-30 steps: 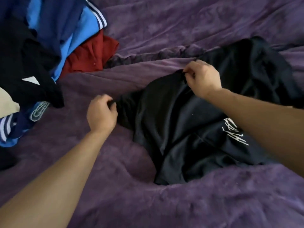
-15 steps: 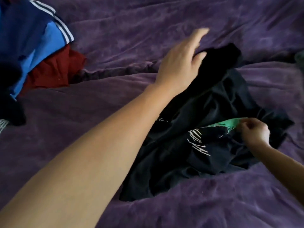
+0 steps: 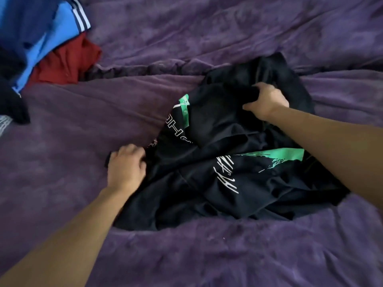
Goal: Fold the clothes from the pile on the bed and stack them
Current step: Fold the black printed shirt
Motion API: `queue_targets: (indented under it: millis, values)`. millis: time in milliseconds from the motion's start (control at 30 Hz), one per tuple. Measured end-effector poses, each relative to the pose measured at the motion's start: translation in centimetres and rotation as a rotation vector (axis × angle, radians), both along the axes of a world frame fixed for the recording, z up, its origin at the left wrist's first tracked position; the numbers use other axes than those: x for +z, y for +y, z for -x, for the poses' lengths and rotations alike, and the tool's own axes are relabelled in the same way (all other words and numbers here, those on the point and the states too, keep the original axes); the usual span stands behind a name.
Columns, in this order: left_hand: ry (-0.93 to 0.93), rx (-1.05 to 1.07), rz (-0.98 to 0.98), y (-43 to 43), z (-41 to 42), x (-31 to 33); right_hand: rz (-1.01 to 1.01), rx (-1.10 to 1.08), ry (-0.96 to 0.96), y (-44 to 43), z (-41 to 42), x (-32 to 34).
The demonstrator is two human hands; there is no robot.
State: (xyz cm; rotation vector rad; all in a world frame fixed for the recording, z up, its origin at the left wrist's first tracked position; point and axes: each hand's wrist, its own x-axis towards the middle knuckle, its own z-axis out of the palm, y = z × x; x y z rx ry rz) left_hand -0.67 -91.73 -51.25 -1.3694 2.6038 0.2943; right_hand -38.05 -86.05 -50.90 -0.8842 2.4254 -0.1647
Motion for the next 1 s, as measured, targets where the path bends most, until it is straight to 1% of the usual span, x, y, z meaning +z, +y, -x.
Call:
queue_targets:
  millis: [33,100,167,233,333,367,433,467,533,600,667,767,833,900,1000]
  values:
    - [0.070,0.161,0.061,-1.0,0.7,0.4,0.048,-0.028,0.025,0.5,0.9,0.6]
    - [0.177,0.465,0.169,-3.9,1.5,1.6,0.135,-0.081,0.171,1.5,3.7,1.9]
    - [0.194,0.658,0.207,-7.0,1.5,2.6,0.185,-0.135,0.294,2.4,6.8,3.5]
    - [0.135,0.733,0.164,-9.3,1.4,3.1,0.187,-0.188,0.318,3.0,9.3,4.4]
    - [0.031,0.776,0.032,-10.2,2.1,3.0,0.106,-0.188,0.285,2.6,11.8,4.3]
    - [-0.005,0.753,0.007,-10.0,2.6,2.8,0.067,-0.170,0.284,2.1,12.1,4.1]
    - [-0.086,0.578,0.030,-9.3,3.4,2.2,-0.024,-0.058,0.353,1.0,12.2,3.7]
    - [-0.101,0.452,0.061,-9.0,3.8,1.9,-0.047,0.042,0.405,0.3,11.9,3.4]
    - [-0.066,0.202,0.097,-8.8,5.0,1.3,-0.033,0.297,0.468,-1.2,10.9,2.6]
    - [-0.009,0.042,0.083,-8.8,6.7,0.6,-0.015,0.523,0.423,-3.2,9.6,1.7]
    - [0.033,-0.012,0.021,-8.9,8.4,-0.1,-0.015,0.624,0.282,-5.9,8.4,0.9]
    - [0.037,0.013,-0.067,-9.6,9.7,-1.2,-0.098,0.587,0.059,-9.3,7.7,-0.6]
    - [0.014,0.018,-0.036,-10.0,9.7,-1.4,-0.200,0.564,-0.019,-10.0,8.0,-1.2]
    - [0.025,0.026,0.031,-9.9,9.2,-1.2,-0.232,0.580,0.012,-9.7,8.5,-1.0]
    - [0.080,0.004,0.093,-9.0,8.6,-0.3,-0.091,0.614,0.168,-7.6,8.9,0.5]
